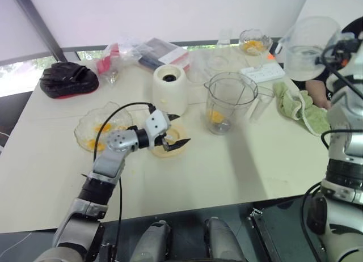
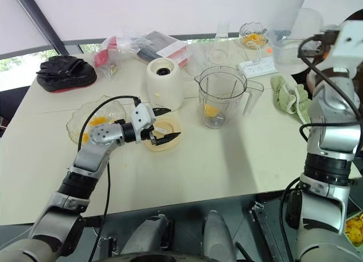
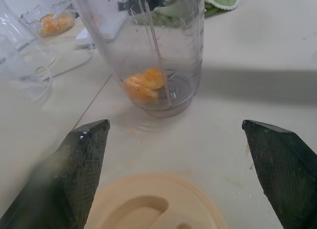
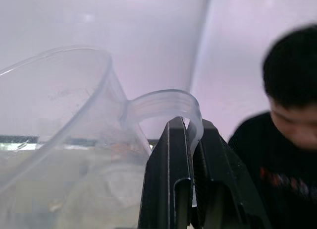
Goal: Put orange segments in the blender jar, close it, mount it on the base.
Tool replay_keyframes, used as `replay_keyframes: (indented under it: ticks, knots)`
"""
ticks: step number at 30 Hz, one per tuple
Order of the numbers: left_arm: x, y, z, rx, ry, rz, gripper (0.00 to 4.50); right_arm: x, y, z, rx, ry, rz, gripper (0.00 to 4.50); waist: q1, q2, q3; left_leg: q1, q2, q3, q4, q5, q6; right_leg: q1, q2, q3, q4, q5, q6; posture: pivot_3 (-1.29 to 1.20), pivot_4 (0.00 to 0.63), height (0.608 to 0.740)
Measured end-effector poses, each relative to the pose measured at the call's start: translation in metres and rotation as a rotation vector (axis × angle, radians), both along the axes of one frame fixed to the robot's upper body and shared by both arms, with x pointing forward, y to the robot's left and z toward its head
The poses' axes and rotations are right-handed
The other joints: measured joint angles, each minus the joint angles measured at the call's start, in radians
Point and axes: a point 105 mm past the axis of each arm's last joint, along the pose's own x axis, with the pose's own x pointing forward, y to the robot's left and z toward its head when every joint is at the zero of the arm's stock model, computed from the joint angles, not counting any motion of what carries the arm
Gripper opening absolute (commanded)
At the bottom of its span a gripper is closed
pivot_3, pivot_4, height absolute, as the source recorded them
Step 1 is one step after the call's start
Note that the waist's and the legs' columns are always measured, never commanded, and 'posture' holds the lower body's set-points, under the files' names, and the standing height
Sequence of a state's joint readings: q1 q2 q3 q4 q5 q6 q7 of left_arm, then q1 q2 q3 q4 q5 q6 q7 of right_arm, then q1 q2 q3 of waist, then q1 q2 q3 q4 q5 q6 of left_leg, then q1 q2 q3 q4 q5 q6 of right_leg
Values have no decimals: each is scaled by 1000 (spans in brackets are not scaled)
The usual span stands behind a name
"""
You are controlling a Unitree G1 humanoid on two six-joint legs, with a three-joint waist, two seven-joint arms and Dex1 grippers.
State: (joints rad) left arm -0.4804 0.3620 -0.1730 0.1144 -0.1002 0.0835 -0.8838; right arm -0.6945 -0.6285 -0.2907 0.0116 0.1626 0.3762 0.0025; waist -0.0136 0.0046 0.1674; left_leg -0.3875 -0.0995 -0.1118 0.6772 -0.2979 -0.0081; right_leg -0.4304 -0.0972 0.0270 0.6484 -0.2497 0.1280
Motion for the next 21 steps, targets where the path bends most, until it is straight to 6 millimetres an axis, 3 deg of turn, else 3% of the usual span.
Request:
replay_keyframes:
  ticks: [9,21]
  knots:
    - [-2,4,-3,6,-4,22,4500,14,43,-5,-238,58,100,20,2,0,0,-3,0,0,0,1,-2,-3,0,0,-1,0,0,0,150,740]
    - [-3,8,-4,17,-2,39,4500,11,57,1,-502,39,70,20,2,0,0,-4,0,0,0,1,-2,-4,0,0,-1,0,0,0,150,740]
